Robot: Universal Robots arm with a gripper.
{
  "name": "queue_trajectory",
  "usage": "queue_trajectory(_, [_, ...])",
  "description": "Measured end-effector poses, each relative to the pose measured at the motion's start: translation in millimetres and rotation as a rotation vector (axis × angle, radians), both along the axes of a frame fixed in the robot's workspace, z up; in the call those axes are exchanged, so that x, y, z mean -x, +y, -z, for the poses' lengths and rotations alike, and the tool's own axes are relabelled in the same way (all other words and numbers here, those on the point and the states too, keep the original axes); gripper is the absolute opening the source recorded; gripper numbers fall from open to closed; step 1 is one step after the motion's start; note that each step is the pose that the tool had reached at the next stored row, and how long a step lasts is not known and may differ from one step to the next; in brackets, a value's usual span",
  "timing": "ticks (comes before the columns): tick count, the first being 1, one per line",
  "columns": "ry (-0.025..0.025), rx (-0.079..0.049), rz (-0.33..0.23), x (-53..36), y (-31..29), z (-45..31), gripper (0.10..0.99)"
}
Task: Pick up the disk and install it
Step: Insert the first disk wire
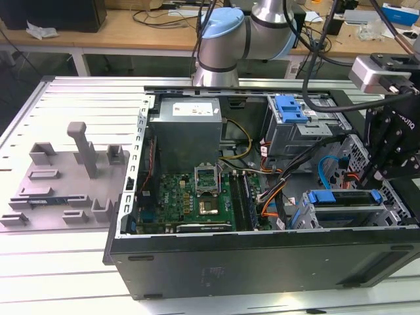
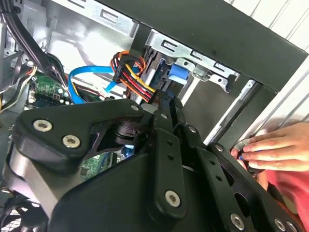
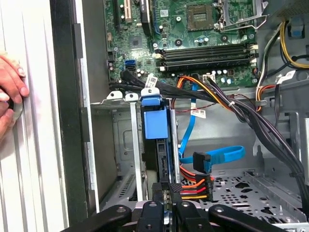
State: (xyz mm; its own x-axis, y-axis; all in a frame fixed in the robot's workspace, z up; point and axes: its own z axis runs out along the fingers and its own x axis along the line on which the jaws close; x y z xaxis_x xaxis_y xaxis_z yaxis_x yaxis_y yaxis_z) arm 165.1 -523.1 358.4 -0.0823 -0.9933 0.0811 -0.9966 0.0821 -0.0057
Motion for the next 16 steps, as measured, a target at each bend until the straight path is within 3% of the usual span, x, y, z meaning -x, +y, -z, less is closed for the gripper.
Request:
queue_trajectory(4, [-0.0071,0.000,0.011,1.0,3.5,0.0,0.165])
queue_trajectory(16, [-0.0072,0.000,0.027,0.4,3.2,0.1,0.165])
